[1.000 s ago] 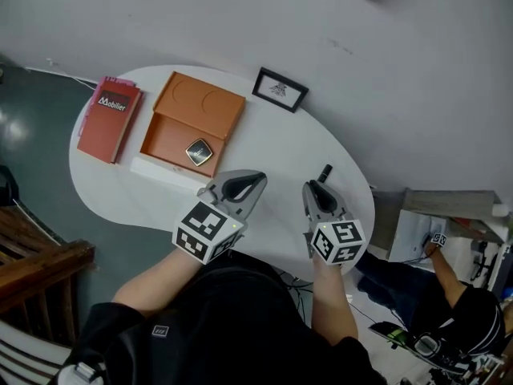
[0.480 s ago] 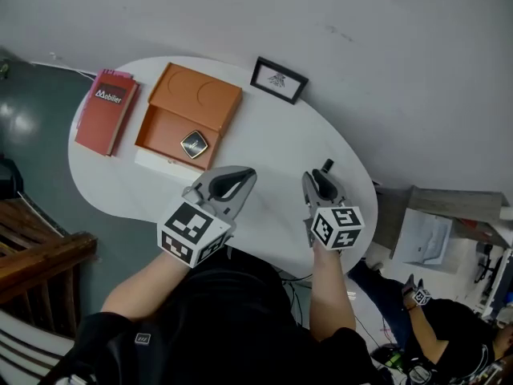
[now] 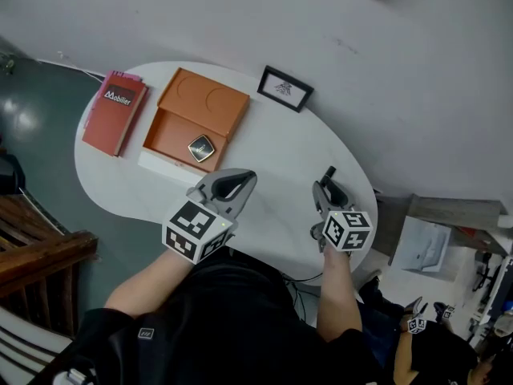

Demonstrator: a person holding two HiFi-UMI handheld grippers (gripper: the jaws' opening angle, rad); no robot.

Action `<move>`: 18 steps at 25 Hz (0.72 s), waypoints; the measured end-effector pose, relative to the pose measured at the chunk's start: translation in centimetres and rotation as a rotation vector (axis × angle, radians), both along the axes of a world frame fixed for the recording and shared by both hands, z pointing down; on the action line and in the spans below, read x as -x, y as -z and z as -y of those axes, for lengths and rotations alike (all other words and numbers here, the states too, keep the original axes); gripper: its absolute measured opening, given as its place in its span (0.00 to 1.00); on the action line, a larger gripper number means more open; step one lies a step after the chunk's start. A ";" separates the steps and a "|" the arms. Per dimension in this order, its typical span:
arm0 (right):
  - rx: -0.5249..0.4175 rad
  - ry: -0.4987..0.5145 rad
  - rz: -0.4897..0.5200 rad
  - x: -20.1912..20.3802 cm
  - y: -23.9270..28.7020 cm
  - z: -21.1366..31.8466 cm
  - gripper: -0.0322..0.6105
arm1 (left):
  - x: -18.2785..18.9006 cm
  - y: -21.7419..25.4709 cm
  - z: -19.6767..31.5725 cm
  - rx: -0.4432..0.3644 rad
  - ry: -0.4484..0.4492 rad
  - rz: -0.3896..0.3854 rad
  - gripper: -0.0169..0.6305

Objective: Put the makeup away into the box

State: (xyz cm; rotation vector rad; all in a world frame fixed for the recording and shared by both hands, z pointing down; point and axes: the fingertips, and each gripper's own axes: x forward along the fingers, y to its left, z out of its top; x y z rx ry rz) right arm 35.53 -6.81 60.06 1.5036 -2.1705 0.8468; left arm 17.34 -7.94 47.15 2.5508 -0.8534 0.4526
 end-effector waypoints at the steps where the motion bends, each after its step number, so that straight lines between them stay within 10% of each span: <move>1: 0.008 -0.007 -0.003 -0.5 -0.2 0.0 0.27 | 0.1 -0.1 0.2 0.000 0.001 0.002 0.05; 18: 0.344 0.103 -0.212 -1.5 -9.9 -13.3 0.43 | -1.0 -0.9 0.0 0.029 -0.046 0.021 0.05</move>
